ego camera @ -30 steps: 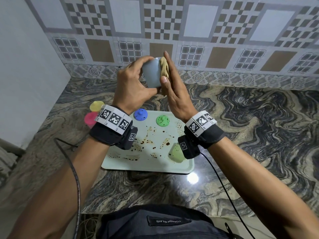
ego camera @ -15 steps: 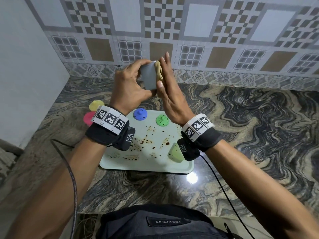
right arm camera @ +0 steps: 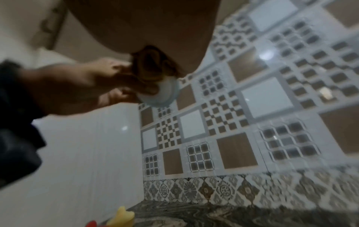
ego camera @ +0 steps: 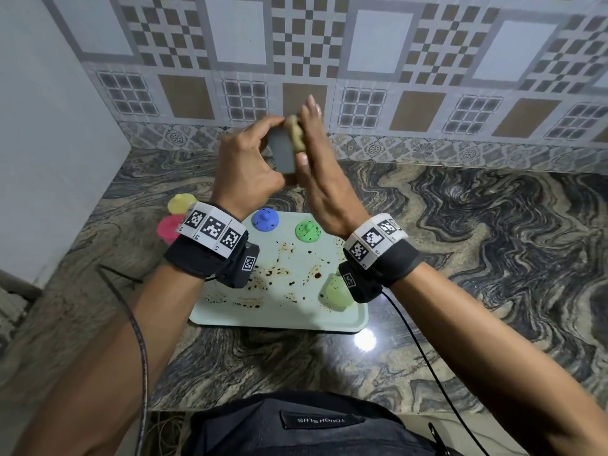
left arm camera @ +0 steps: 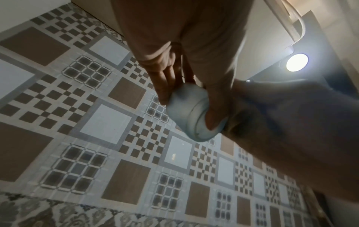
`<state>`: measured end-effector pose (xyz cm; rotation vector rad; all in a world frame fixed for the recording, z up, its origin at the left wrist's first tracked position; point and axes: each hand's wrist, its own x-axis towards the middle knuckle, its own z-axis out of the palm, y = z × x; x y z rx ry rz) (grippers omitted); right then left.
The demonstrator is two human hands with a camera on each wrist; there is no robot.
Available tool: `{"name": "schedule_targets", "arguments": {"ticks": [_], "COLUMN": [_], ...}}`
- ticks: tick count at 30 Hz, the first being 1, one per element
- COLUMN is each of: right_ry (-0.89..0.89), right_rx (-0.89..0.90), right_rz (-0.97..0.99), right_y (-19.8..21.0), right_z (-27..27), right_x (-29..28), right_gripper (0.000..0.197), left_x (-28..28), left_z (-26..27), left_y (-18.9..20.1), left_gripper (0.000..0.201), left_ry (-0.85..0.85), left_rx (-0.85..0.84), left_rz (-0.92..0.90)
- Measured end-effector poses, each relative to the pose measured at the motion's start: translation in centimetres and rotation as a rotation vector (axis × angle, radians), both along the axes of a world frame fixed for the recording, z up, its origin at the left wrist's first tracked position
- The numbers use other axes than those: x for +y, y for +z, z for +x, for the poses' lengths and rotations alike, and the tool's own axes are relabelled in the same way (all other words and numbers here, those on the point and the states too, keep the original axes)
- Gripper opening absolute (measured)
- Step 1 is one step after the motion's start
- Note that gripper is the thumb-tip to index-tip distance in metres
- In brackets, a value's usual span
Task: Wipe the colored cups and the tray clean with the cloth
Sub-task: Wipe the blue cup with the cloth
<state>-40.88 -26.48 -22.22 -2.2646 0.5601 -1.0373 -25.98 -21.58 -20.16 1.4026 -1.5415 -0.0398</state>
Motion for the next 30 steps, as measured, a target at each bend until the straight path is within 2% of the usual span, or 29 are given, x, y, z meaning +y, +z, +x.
{"name": "schedule_targets", "arguments": {"ticks": [1, 3, 6, 8, 10, 12, 14, 17, 20, 23, 25, 27, 28, 30], "right_ry": [-0.008, 0.023, 0.143, 0.094, 0.008, -0.012, -0.021, -0.084, -0.112, -0.051, -0.014, -0.042, -0.077, -0.194], "right_rx": [0.035, 0.040, -0.143, -0.303, -0.396, -0.380, -0.212, 0.014, -0.019, -0.194, -0.377, -0.475, -0.505, -0.569], "right_rz": [-0.058, -0.050, 0.227, 0.465, 0.546, 0.462, 0.232, -0.062, -0.075, 0.190, 0.498, 0.789, 0.869, 0.906], "right_y": [-0.1, -0.3, -0.3, -0.6, -0.5, 0.1, 1.0, 1.1, 0.5, 0.4, 0.4, 0.5, 0.5, 0.5], "right_z": [0.3, 0.3, -0.5, -0.9, -1.3, -1.3, -0.8, 0.6, 1.1, 1.0, 0.8, 0.7, 0.6, 0.3], "right_x": [-0.1, -0.6, -1.1, -1.7, -2.1, -1.7, -0.8, 0.0, -0.2, -0.5, -0.8, -1.0, -1.2, -1.5], "right_gripper": [0.056, 0.056, 0.058, 0.061, 0.068, 0.067, 0.058, 0.055, 0.051, 0.046, 0.040, 0.039, 0.041, 0.047], "left_x": [-0.1, 0.1, 0.7, 0.9, 0.8, 0.6, 0.2, -0.2, 0.2, 0.8, 1.3, 1.4, 1.3, 1.2], "left_z": [-0.1, -0.1, 0.2, 0.3, 0.4, 0.5, 0.2, -0.4, -0.6, -0.5, -0.6, -0.7, -0.8, -0.9], "left_y": [0.0, 0.3, 0.6, 0.7, 0.5, 0.3, 0.1, 0.0, 0.2, -0.2, -0.2, -0.1, -0.1, -0.1], "left_gripper": [0.063, 0.064, 0.070, 0.073, 0.074, 0.073, 0.072, 0.065, 0.064, 0.072, 0.074, 0.075, 0.075, 0.073], "left_ry": [-0.008, -0.019, -0.005, -0.008, -0.010, 0.020, 0.028, 0.001, -0.009, -0.008, -0.018, -0.063, -0.083, -0.088], "left_rx": [0.008, 0.036, 0.064, 0.068, 0.043, 0.016, 0.002, -0.015, 0.001, 0.075, 0.105, 0.128, 0.123, 0.102], "left_rz": [-0.006, -0.016, -0.029, -0.025, -0.013, 0.005, 0.021, 0.024, -0.014, -0.012, -0.002, 0.000, 0.005, 0.036]}}
